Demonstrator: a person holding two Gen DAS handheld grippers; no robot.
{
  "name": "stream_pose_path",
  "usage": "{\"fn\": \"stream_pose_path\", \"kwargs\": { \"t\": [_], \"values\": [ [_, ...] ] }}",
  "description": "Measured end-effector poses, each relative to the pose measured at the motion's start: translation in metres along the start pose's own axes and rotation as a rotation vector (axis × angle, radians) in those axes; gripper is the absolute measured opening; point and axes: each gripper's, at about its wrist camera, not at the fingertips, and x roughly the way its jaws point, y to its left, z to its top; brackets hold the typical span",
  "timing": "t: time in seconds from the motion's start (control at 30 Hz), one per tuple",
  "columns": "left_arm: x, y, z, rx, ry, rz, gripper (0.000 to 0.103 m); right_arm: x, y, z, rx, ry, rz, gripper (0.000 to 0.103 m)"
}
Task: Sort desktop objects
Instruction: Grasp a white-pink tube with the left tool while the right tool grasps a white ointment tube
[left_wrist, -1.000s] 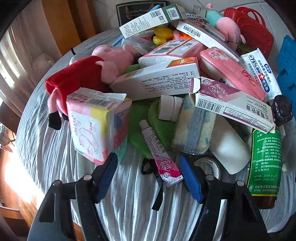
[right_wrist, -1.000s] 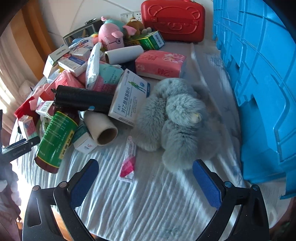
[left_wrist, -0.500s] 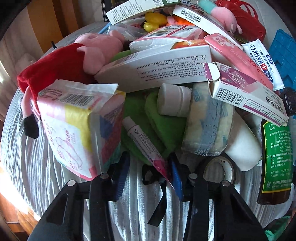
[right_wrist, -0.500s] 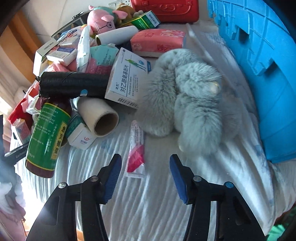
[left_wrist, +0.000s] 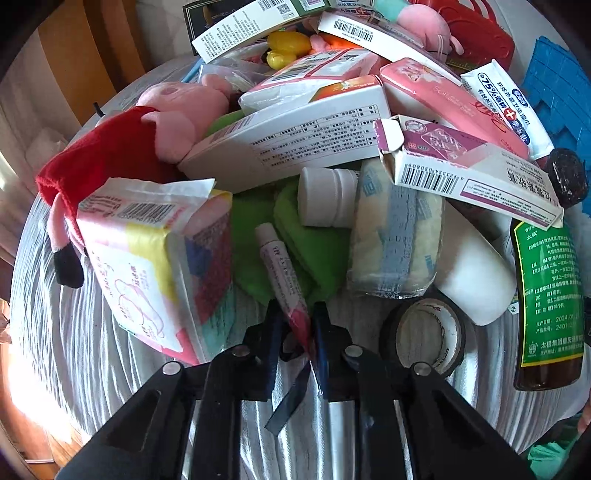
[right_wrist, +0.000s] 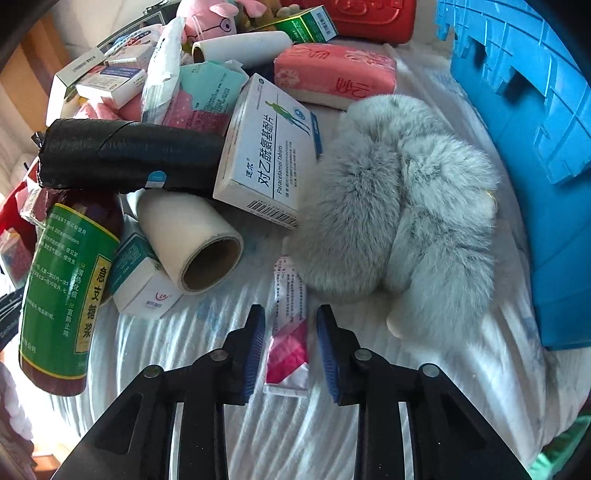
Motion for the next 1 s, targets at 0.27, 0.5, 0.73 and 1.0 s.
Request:
{"fn": "stream_pose_path", "kwargs": {
  "t": [0.27, 0.5, 0.73, 1.0],
  "values": [
    [-0.021, 0.012, -0.029, 0.029, 0.01, -0.026, 0.011, -0.009, 0.001, -0.014, -0.001, 0.018, 0.041, 0.019],
    [-0.02, 0.029, -0.045, 0.003, 0.03, -0.06, 0.011, -0.017, 0.004, -0.026, -0.018, 0.033, 0.038, 0.019],
    [-0.02, 0.033, -0.042, -0.005, 0.022, -0.081, 0.011, -0.017, 0.001, -0.032, -0.009, 0.024, 0.031, 0.023],
    [-0.01, 0.024, -0.04, 0.046, 0.055, -0.042, 0.011, -0.017, 0.001, -0.03, -0.004, 0.025, 0.017, 0.047]
  ]
}}
